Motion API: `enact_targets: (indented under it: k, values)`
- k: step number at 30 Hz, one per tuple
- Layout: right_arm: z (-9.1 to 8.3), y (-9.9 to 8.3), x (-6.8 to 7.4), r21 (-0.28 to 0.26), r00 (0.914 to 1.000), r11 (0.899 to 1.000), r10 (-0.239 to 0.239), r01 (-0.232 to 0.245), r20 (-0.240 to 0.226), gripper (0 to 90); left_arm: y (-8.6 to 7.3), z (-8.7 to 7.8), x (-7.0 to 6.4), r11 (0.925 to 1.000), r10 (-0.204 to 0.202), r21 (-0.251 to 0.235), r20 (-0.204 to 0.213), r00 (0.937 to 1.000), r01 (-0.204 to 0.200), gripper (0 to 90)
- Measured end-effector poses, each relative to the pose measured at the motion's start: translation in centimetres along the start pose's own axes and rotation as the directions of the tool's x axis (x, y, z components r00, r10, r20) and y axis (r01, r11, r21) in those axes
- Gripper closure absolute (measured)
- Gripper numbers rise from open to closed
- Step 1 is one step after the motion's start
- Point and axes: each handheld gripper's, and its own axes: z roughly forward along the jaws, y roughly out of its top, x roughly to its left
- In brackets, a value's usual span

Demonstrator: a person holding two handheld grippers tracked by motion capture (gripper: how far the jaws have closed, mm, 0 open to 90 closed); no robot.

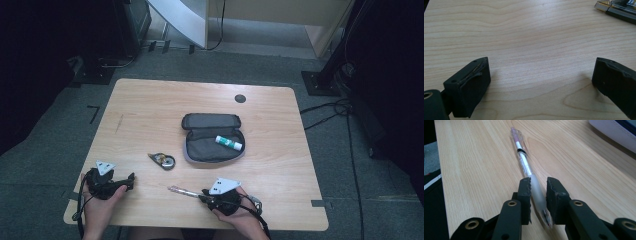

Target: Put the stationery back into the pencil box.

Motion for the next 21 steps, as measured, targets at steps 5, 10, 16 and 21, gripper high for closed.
enact_targets:
  k: [5,10,16,21]
  values:
    - [-0.2,-0.5,0.1,-0.019,0.9997,1.0,-0.023,0.023,0.008,74.7,0.0,0.0,0.0,1.0,0.002,0.001,0.0,1.0,-0.002,2.1]
    - [-0.2,-0.4,0.2,-0.015,0.9989,0.999,-0.033,0.034,0.033,81.0,0.0,0.0,0.0,1.0,0.0,0.0,0.0,1.0,0.0,2.1]
    - [-0.4,-0.1,0.2,0.006,0.9987,0.999,-0.039,0.039,0.033,81.3,0.0,0.0,0.0,1.0,0.001,0.0,0.0,1.0,-0.001,2.1]
    - [-1.9,0.4,-0.6,-0.025,0.9994,1.0,-0.016,0.017,0.032,81.3,0.0,0.0,0.0,1.0,0.0,0.001,0.0,1.0,0.0,2.1]
